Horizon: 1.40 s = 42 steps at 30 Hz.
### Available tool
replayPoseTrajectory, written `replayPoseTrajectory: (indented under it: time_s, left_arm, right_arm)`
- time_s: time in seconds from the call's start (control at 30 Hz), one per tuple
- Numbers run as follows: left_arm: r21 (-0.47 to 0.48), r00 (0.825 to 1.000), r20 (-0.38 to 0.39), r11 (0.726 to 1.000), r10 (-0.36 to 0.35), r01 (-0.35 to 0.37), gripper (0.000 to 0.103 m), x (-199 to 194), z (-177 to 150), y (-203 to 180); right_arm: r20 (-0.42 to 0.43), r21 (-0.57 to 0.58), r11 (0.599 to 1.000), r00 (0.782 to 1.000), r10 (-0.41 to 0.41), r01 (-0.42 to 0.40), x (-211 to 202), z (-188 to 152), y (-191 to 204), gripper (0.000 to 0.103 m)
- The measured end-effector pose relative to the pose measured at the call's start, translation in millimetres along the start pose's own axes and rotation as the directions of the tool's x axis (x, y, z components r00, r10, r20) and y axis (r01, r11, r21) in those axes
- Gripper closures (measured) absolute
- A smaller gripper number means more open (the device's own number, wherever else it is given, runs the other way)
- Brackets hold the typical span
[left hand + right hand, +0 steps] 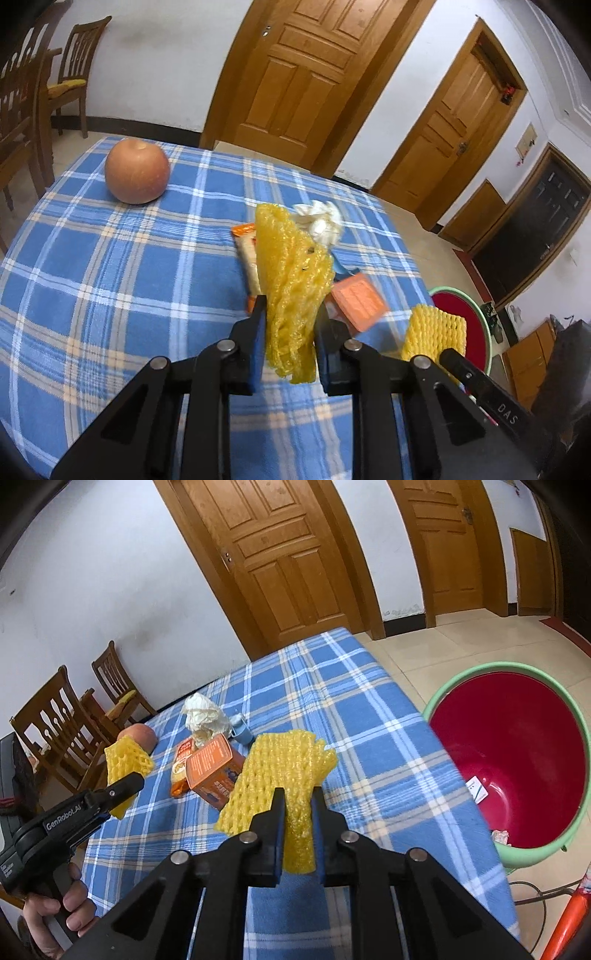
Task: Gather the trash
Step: 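Grasp a yellow foam net with the left tool while the right tool grasps another foam net, then carry both yellow foam nets over the red bucket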
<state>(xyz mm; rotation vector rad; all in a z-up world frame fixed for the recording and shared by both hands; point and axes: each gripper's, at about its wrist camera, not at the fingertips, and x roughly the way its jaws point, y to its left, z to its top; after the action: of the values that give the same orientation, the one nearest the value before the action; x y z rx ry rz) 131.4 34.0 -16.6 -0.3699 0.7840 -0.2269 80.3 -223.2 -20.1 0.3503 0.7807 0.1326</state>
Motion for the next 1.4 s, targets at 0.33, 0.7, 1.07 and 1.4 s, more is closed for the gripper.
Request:
replayPoseTrajectory:
  time_s: [0.33,0.7,1.07,1.4]
  left_arm:
    - [0.075,0.998,-0.023,0.995,-0.059,0.061,0.081,-9,-12,-38]
    - [0.148,0.989,-0.09,0.981,-0.117,0.129,0.081,4,-26,-83]
    - [0.225,0.972,-0.173,0.954,-0.161,0.198,0.081,31,-43,-135]
    - [0.284,0.944,-0.272,0.921,-0.188,0.265,0.081,66,-56,-182]
  right_arm:
    - [0.046,0.048,0.999,0.999,-0.023,0.021,-27,-3,-18,0.088]
    - [0.087,0.114,0.992,0.994,-0.07,0.06,-55,-4,-55,0.088]
    - [0.101,0.206,0.974,0.987,-0.123,0.1,-69,-5,-106,0.088]
    - [0.072,0.3,0.943,0.983,-0.17,0.142,-69,-12,-158,0.085]
